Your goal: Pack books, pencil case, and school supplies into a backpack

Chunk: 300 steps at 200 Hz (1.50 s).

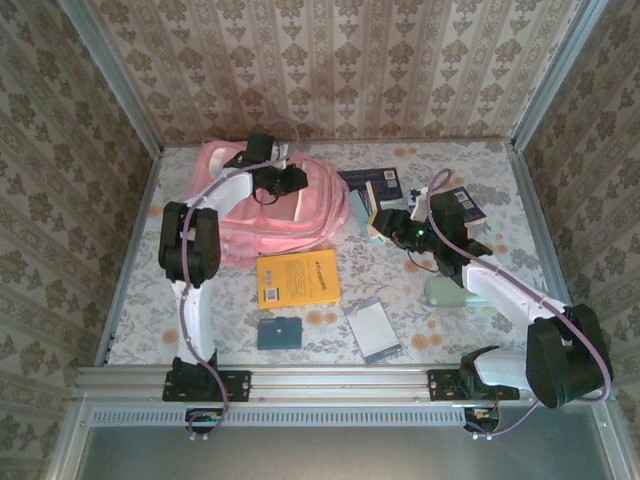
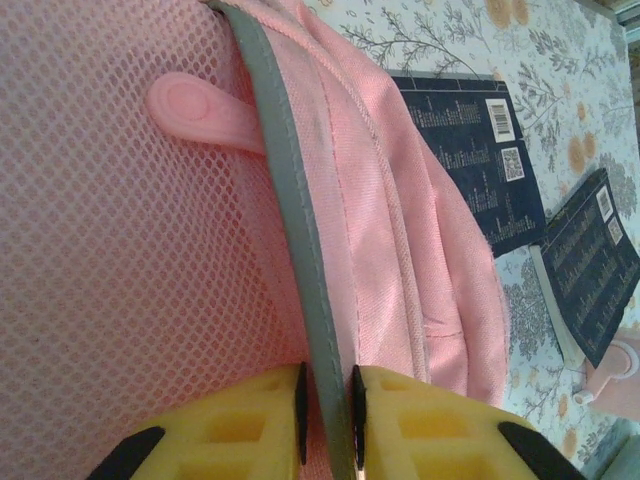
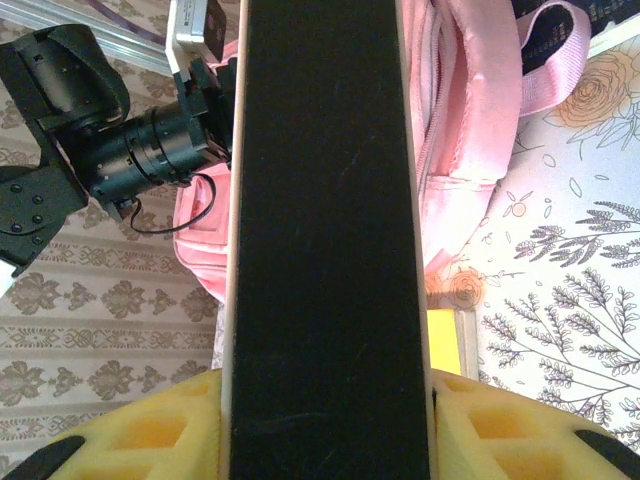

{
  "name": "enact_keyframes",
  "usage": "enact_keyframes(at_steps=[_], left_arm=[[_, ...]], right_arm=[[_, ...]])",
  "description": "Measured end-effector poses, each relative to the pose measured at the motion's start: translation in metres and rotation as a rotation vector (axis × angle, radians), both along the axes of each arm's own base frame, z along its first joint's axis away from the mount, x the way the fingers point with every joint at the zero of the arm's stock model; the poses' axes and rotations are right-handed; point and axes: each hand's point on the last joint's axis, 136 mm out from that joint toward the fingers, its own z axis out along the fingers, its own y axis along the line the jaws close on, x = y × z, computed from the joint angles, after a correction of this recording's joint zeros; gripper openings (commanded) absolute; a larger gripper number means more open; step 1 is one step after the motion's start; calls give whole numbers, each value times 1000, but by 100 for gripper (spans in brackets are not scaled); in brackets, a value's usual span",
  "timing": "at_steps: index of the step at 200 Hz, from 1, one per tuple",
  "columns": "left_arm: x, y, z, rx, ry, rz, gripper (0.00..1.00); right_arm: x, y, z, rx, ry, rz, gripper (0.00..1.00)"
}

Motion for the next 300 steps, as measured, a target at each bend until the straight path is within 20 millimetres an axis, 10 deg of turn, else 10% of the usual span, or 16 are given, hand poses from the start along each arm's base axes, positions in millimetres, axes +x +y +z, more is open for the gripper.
enact_keyframes(at_steps=[33,152,300], left_arm=[[-5,-5,-2,15,-7,-28,41],[-29,-6,27,34,-27,-67,43],[-40,-18,-17,2,90,-89,31]], right_arm=[[1,1,-4,1,11,6,29],[7,8,-17,31,52,22,29],[6,10,-19,44,67,31,29]])
